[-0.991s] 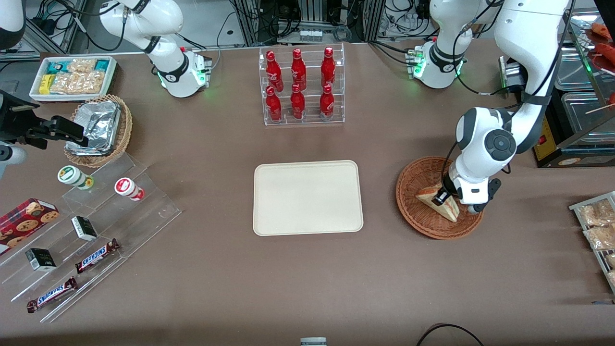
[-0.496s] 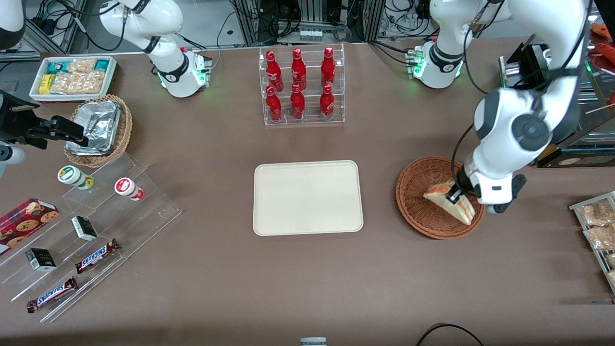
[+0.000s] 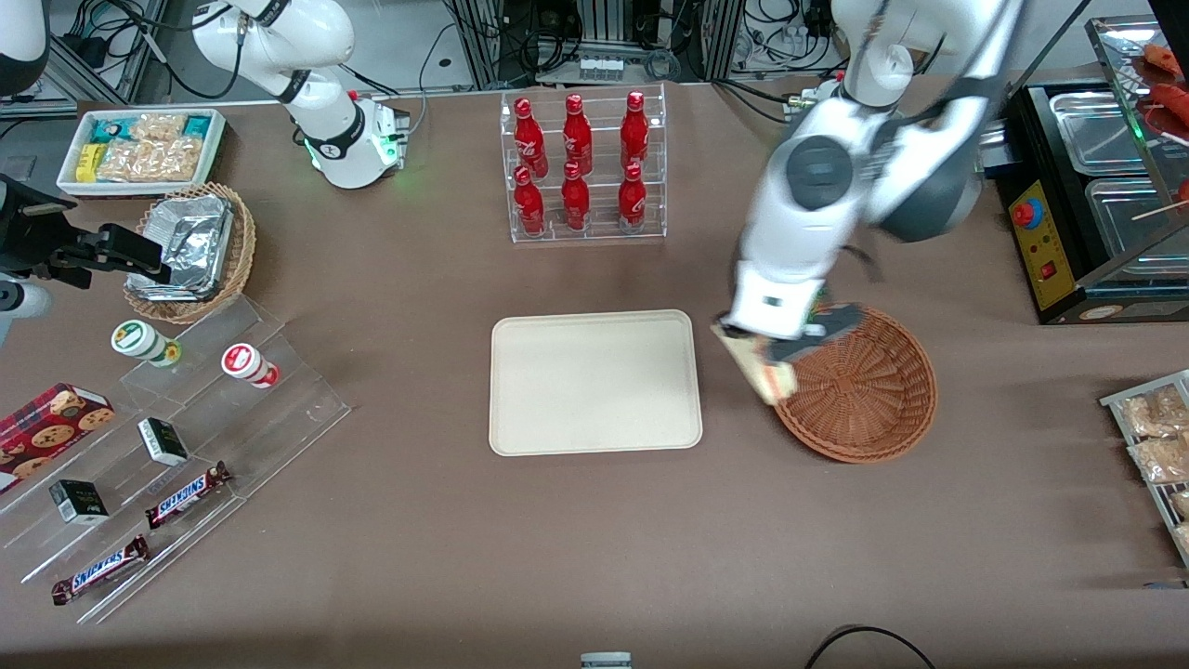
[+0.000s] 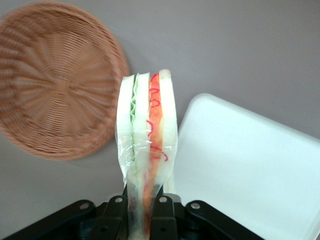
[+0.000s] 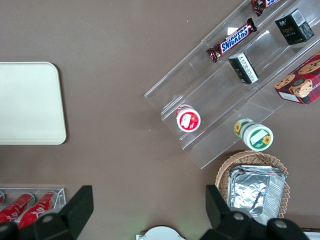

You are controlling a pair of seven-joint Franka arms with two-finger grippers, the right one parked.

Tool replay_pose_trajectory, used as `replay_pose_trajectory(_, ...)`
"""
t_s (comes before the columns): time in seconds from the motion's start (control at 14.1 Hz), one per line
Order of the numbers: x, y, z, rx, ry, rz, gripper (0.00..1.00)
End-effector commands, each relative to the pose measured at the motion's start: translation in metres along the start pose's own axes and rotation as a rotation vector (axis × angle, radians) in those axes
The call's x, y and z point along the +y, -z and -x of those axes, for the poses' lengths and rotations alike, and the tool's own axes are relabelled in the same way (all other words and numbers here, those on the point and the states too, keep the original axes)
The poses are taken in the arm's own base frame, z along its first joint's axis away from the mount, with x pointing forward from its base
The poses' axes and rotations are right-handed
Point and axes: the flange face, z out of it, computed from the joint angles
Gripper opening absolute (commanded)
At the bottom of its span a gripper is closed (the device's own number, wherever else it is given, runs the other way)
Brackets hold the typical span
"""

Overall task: Place sandwich from basket to tray
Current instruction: 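Lift the sandwich with the left gripper and carry it toward the cream tray, then lower the sandwich onto the tray center with the left gripper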

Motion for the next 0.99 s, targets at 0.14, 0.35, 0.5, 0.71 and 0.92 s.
replay_pose_trajectory(0.14,0.091,-0.072,0.038,-0.022,-0.134,-0.05,0.0)
replay_pose_trajectory(0.35,0.119,-0.103,0.053,-0.037,-0.173,-0.047,0.0)
replay_pose_trajectory(0.5,0.14,-0.113,0.074,-0.021,-0.223,-0.014,0.0)
replay_pose_trajectory(0.71,0.156,-0.139,0.104,-0.005,-0.292,-0.023,0.0)
replay_pose_trajectory(0.92,0.158,-0.169,0.12,0.024,-0.349,-0.076,0.0)
